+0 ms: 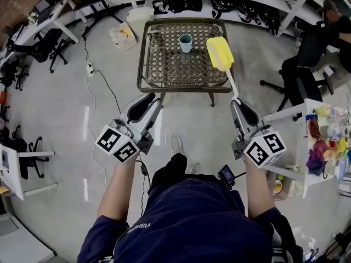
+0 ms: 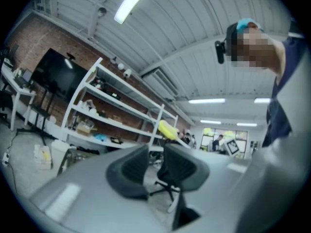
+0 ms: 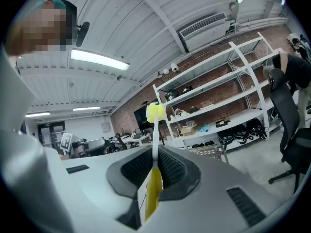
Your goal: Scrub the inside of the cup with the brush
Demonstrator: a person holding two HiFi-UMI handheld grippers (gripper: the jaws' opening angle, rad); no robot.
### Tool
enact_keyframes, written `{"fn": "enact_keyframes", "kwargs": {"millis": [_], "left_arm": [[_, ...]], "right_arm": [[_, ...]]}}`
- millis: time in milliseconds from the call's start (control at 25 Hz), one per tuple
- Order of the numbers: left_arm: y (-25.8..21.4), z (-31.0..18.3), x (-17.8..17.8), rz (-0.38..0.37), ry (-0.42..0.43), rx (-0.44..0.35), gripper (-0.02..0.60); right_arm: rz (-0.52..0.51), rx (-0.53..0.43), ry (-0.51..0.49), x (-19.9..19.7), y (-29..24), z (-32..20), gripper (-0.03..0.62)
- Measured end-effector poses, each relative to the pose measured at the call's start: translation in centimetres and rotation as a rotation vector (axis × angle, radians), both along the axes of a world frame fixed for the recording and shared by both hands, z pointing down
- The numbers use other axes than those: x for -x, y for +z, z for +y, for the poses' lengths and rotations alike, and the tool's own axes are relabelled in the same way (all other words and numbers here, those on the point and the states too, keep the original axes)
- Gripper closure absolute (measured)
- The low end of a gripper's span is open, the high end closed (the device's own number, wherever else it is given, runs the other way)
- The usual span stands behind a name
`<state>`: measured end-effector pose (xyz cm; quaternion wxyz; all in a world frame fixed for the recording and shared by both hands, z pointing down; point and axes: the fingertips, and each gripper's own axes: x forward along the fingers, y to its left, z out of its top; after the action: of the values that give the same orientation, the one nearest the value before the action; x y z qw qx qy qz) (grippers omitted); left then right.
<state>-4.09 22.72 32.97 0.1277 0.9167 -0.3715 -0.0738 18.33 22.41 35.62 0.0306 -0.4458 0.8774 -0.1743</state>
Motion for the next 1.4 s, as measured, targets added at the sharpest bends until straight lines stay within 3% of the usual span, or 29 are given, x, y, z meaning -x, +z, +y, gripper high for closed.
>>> {"fn": "enact_keyframes", "kwargs": {"millis": [720,1400], "left_arm": [[3.6,-13.2,5.1,-0.004,0.072,0.063,0.476],[4.8,-18.2,5.9,-0.018,0.112,0.093,0.476]], "right_arm": [[0.030,0.059,0.057,5.4,3.1,-12.3,0.562],[0.027,0.050,0.074,7.6,2.6,-18.1,0.562]]}}
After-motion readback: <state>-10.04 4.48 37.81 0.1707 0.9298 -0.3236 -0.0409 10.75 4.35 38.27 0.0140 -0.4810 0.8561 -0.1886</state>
